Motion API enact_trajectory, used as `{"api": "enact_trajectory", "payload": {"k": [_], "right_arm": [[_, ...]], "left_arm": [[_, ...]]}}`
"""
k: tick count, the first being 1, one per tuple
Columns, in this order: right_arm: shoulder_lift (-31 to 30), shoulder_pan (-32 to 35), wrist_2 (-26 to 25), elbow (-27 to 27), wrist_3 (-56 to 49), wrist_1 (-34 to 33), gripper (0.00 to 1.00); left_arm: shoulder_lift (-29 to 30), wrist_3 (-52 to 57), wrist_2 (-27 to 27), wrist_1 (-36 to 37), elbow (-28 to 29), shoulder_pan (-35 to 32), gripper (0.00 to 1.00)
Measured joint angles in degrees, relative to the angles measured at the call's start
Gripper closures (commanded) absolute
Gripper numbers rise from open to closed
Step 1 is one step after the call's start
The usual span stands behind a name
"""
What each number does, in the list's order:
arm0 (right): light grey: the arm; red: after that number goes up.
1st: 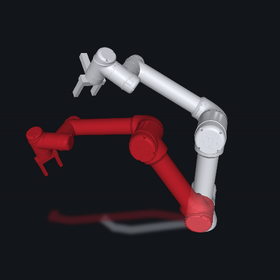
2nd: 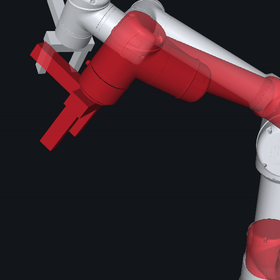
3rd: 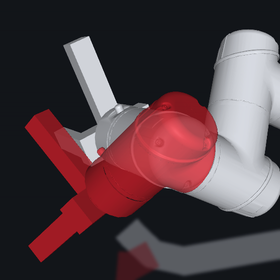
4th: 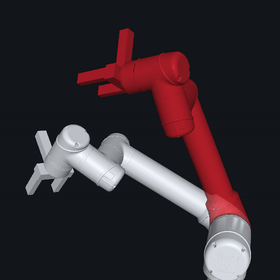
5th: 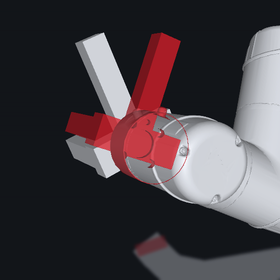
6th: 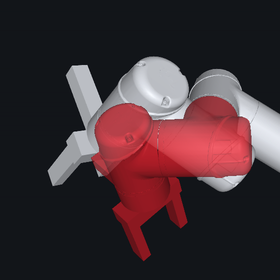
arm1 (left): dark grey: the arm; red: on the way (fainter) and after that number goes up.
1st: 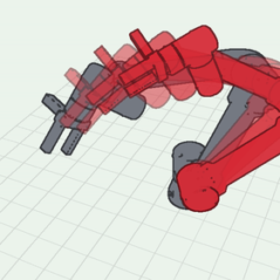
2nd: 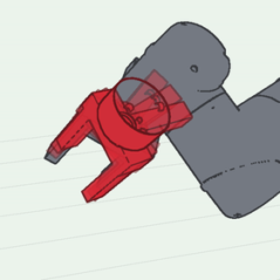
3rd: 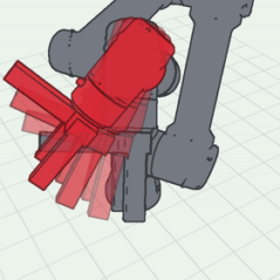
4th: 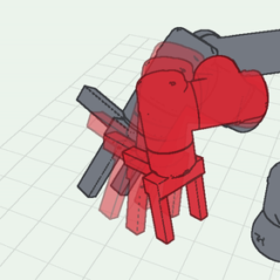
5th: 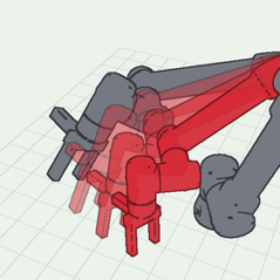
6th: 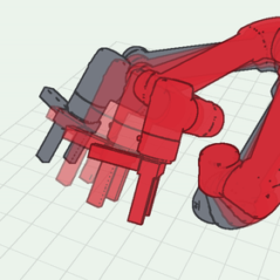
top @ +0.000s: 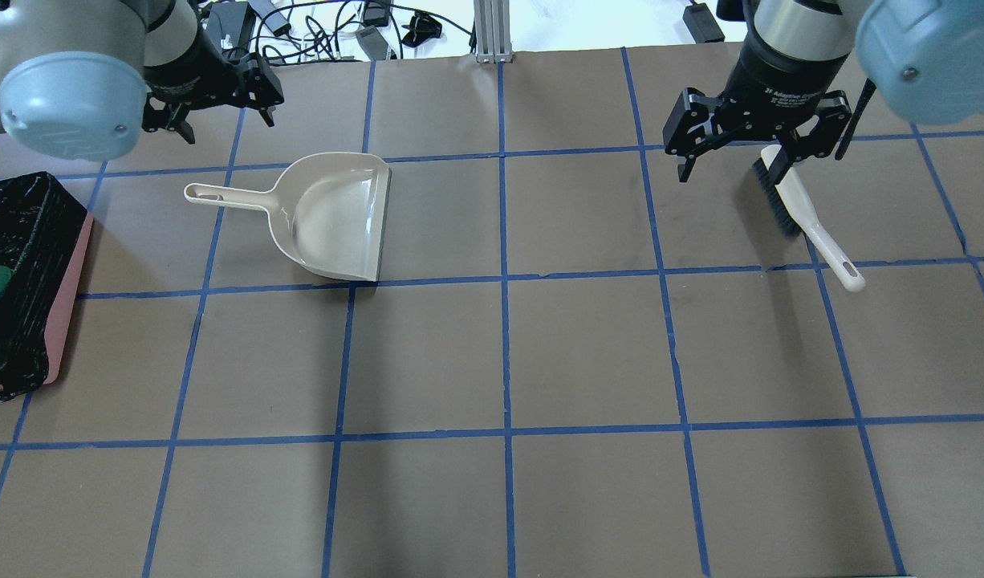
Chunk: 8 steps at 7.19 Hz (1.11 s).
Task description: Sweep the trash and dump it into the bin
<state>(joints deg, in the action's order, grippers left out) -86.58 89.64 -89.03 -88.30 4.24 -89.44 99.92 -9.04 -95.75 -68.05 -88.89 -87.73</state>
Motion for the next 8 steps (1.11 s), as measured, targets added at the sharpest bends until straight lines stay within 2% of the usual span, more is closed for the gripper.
{"api": "enact_trajectory", "payload": {"k": [2, 5, 8], "right_arm": [[0.08, 0.00, 0.00, -0.40, -0.12, -0.58, 0.00], [0.09, 0.00, -0.35, -0.54, -0.15, -0.74, 0.00], [0.09, 0.00, -0.02, -0.55, -0.27, -0.75, 0.00]], "left_arm": [[-2.76, 1.58, -0.05, -4.24, 0.33, -2.39, 0.00], [-9.71, 1.93, 3.49, -19.67, 0.46, -5.91, 0.00], [-13.73, 6.97, 6.48, -25.09, -0.37, -6.71, 0.00]]}}
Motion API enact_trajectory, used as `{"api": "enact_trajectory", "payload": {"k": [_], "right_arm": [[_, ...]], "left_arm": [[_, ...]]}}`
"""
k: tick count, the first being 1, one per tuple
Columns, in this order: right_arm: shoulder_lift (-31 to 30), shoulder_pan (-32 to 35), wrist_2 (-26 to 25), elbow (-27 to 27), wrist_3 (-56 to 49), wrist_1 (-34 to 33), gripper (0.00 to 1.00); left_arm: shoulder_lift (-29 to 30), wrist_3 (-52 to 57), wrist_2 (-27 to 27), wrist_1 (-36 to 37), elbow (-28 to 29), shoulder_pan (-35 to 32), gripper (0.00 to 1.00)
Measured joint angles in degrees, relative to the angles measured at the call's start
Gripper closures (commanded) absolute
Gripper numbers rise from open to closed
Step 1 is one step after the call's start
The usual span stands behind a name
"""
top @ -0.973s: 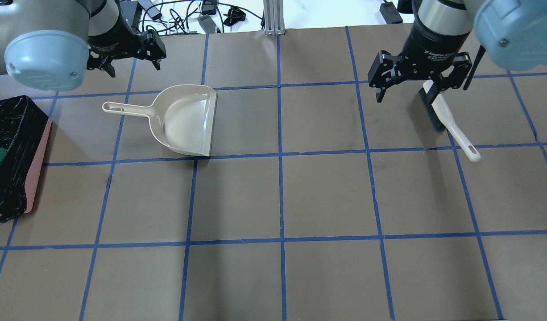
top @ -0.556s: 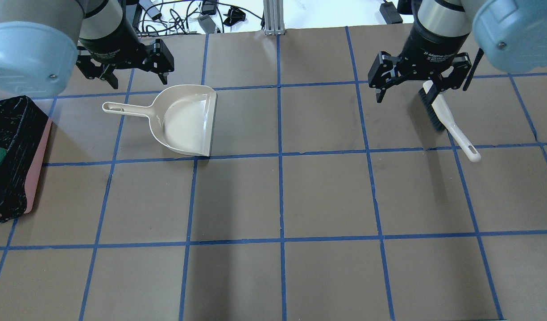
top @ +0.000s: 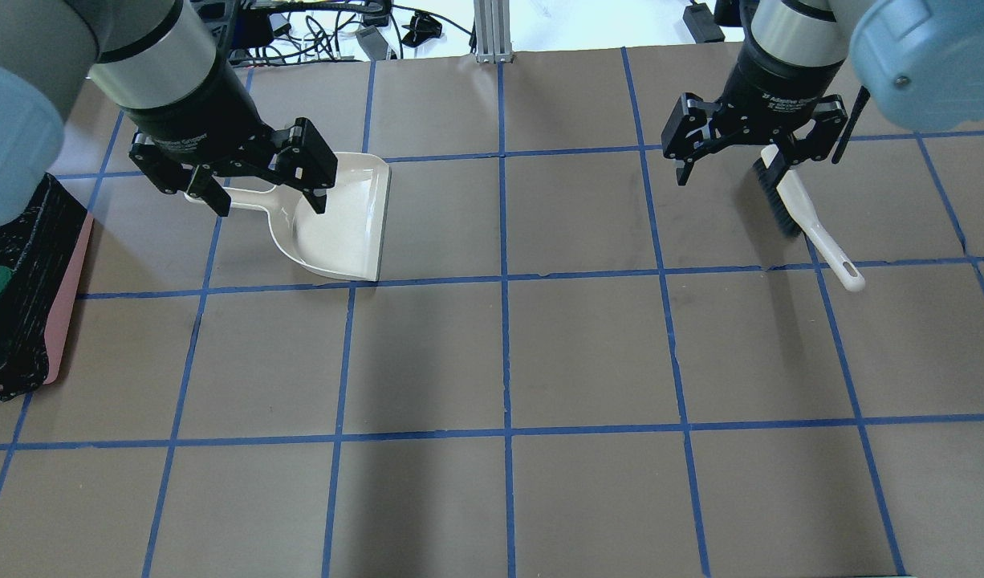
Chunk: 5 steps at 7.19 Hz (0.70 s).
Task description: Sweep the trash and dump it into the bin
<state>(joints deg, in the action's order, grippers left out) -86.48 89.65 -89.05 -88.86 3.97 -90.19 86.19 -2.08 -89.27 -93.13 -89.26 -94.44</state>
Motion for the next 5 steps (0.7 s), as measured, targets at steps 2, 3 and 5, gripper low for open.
{"api": "enact_trajectory", "payload": {"k": [2, 3, 5], "right_arm": [[0.00, 0.00, 0.10, 0.00, 0.06, -0.01, 0.00], [0.00, 0.00, 0.08, 0.00, 0.15, 0.01, 0.00], [0.00, 0.00, -0.10, 0.00, 0.22, 0.02, 0.00]], "left_arm": [[-0.46, 1.47, -0.37, -0.51, -0.80, -0.04, 0.00], [-0.61, 1.69, -0.94, -0.49, -1.32, 0.00, 0.00], [-1.22, 1.80, -1.75, -0.51, -1.87, 0.11, 0.00]]}}
